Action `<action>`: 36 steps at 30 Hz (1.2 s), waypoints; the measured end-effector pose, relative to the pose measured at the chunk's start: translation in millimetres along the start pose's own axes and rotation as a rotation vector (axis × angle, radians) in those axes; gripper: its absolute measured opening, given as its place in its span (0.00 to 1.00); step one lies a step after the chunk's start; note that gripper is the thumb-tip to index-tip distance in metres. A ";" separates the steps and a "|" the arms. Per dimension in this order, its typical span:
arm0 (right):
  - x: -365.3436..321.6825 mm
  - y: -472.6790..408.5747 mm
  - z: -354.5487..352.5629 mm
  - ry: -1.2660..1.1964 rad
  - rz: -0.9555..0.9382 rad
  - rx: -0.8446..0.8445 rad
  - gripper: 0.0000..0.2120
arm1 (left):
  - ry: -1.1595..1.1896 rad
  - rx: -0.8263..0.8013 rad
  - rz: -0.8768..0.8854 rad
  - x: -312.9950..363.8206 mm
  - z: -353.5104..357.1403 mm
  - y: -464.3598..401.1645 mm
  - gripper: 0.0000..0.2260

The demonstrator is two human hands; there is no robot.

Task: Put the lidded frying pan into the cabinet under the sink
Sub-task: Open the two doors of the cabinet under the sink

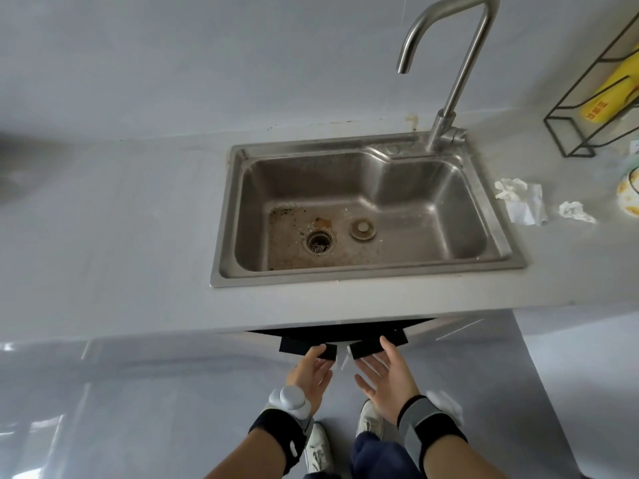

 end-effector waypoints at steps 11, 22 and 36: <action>15.6 12.7 -29.4 0.072 -0.065 0.119 0.08 | -0.242 0.165 0.032 -23.5 -69.6 20.3 0.15; 24.0 25.6 -39.5 0.172 -0.085 0.172 0.07 | -0.634 0.233 0.047 -24.0 -169.2 59.9 0.13; 22.7 26.9 -51.0 0.318 -0.043 0.137 0.05 | -0.901 0.473 0.167 -5.9 -290.4 110.5 0.12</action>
Point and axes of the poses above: each hand's wrist, its own y-axis away from the middle knuckle, its own z-axis out of the palm, x = y × z, the point moved 6 cm from there along -y, towards the middle knuckle, and after that the axes turned 4 degrees about y, right-handed, at the moved point
